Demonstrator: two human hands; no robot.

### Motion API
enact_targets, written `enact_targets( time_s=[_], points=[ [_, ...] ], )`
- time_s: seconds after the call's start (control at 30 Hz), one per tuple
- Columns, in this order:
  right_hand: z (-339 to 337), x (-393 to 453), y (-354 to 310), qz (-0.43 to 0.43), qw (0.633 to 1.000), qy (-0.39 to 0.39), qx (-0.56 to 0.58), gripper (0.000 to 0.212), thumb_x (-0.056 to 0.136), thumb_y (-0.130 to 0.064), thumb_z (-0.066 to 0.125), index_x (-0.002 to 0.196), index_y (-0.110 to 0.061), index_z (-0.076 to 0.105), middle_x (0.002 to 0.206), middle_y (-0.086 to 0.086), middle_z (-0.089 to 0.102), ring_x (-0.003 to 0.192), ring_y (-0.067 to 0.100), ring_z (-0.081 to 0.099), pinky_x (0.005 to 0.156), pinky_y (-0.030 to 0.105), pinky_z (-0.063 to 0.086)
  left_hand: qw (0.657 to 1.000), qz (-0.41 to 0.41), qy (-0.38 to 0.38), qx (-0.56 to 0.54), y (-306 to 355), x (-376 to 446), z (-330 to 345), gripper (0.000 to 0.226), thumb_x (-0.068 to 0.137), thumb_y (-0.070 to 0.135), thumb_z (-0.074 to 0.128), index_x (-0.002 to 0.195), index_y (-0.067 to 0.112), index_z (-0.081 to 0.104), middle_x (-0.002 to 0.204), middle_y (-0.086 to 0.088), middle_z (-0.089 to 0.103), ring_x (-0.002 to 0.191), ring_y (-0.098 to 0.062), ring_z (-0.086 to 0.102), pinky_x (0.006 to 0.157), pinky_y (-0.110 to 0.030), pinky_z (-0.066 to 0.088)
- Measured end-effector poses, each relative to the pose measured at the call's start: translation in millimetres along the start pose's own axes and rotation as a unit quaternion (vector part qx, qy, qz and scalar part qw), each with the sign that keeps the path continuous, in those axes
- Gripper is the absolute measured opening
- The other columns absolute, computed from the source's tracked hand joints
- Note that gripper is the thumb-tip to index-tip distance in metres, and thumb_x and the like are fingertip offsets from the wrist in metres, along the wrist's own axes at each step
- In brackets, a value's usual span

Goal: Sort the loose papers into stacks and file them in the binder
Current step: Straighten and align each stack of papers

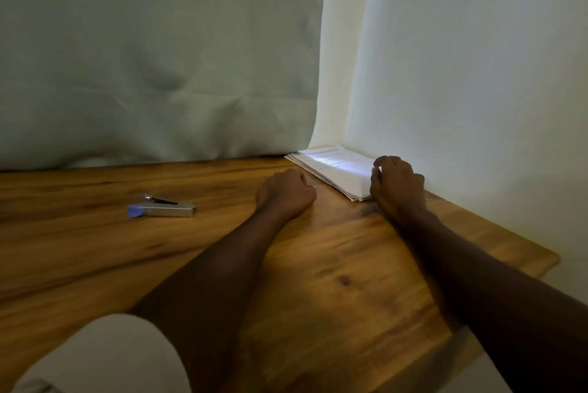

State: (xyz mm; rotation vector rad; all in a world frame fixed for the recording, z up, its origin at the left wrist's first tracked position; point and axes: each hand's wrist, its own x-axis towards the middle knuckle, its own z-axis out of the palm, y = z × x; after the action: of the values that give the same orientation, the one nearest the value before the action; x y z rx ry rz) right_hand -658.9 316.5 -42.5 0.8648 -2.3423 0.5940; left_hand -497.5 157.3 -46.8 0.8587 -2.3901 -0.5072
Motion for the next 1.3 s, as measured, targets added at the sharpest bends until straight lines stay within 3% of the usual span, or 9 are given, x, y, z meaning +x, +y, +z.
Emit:
enact_targets(
  time_s=[0.2,0.4,0.53,0.7,0.8,0.93,1.03,1.13,1.3],
  points=[
    [23.2,40.0,21.3,0.120,0.991,-0.062,-0.019,0.049,0.104,-0.047,0.028,0.121,-0.012,0.059,0.126,0.014,0.059,0.122,0.034,0.050,0.105,0.058,0.032,0.999,-0.010,0.026,-0.017,-4.6,20.5,11.5,0.024,0.086,0.051,0.059,0.090,0.029,0.070,0.105,0.005,0.071,0.102,-0.025,0.065,0.085,-0.034,0.052],
    [30.1,46.7,25.0,0.128,0.981,-0.143,-0.042,0.062,0.102,-0.059,0.024,0.134,-0.013,0.051,0.136,0.014,0.051,0.127,0.038,0.048,0.109,0.062,0.022,0.999,-0.015,0.036,-0.022,-6.1,23.1,13.1,0.028,0.090,0.050,0.058,0.087,0.026,0.072,0.097,0.004,0.071,0.094,-0.024,0.065,0.073,-0.031,0.046],
    [26.2,45.2,28.0,0.149,0.982,-0.104,-0.049,0.062,0.103,-0.060,0.023,0.127,-0.012,0.055,0.131,0.014,0.057,0.126,0.035,0.047,0.108,0.059,0.026,0.999,-0.017,0.036,-0.020,-2.8,20.6,11.4,0.027,0.092,0.044,0.059,0.088,0.022,0.075,0.088,0.004,0.070,0.083,-0.021,0.063,0.072,-0.034,0.052],
    [24.4,47.0,31.8,0.171,0.981,-0.090,0.034,0.058,0.101,-0.057,0.032,0.119,-0.011,0.062,0.126,0.014,0.061,0.119,0.036,0.054,0.106,0.056,0.036,0.999,-0.026,0.037,-0.009,-2.5,23.2,13.9,0.035,0.092,0.044,0.056,0.080,0.017,0.074,0.078,0.002,0.069,0.077,-0.022,0.063,0.067,-0.034,0.049],
    [20.6,45.9,32.8,0.180,0.974,-0.111,0.085,0.056,0.100,-0.057,0.039,0.119,-0.009,0.061,0.125,0.016,0.063,0.113,0.037,0.059,0.101,0.048,0.046,0.999,-0.038,0.024,0.014,-1.2,28.7,19.6,0.051,0.094,0.062,0.046,0.088,0.017,0.072,0.098,-0.006,0.070,0.093,-0.030,0.064,0.070,-0.035,0.044],
    [9.3,44.4,22.6,0.170,0.967,-0.161,0.096,0.058,0.101,-0.054,0.046,0.131,-0.006,0.056,0.133,0.018,0.059,0.121,0.038,0.056,0.096,0.041,0.044,0.997,-0.072,0.010,0.005,9.1,33.4,23.1,0.065,0.092,0.069,0.048,0.115,0.012,0.068,0.124,-0.015,0.063,0.111,-0.034,0.060,0.079,-0.036,0.044],
    [7.4,42.8,21.1,0.160,0.964,-0.194,0.090,0.040,0.094,-0.045,0.056,0.117,-0.012,0.056,0.127,0.015,0.062,0.115,0.036,0.057,0.086,0.037,0.044,0.992,-0.122,0.011,-0.027,18.0,31.4,21.2,0.062,0.089,0.061,0.062,0.129,0.013,0.061,0.134,-0.015,0.057,0.119,-0.033,0.056,0.091,-0.037,0.051],
    [6.7,42.4,20.4,0.156,0.964,-0.197,0.085,0.027,0.089,-0.038,0.058,0.103,-0.017,0.050,0.124,0.014,0.062,0.114,0.035,0.056,0.087,0.037,0.045,0.985,-0.157,0.016,-0.064,30.8,24.7,18.9,0.055,0.086,0.044,0.069,0.131,0.014,0.059,0.136,-0.014,0.053,0.121,-0.033,0.055,0.098,-0.041,0.052],
    [0.1,43.4,13.9,0.174,0.957,-0.159,0.170,0.042,0.093,-0.033,0.062,0.124,-0.006,0.054,0.115,0.010,0.057,0.116,0.034,0.057,0.085,0.033,0.041,0.978,-0.162,0.023,-0.126,39.9,14.6,15.9,0.049,0.077,0.028,0.065,0.124,0.011,0.063,0.132,-0.013,0.059,0.117,-0.034,0.058,0.097,-0.043,0.054]
  ],
)
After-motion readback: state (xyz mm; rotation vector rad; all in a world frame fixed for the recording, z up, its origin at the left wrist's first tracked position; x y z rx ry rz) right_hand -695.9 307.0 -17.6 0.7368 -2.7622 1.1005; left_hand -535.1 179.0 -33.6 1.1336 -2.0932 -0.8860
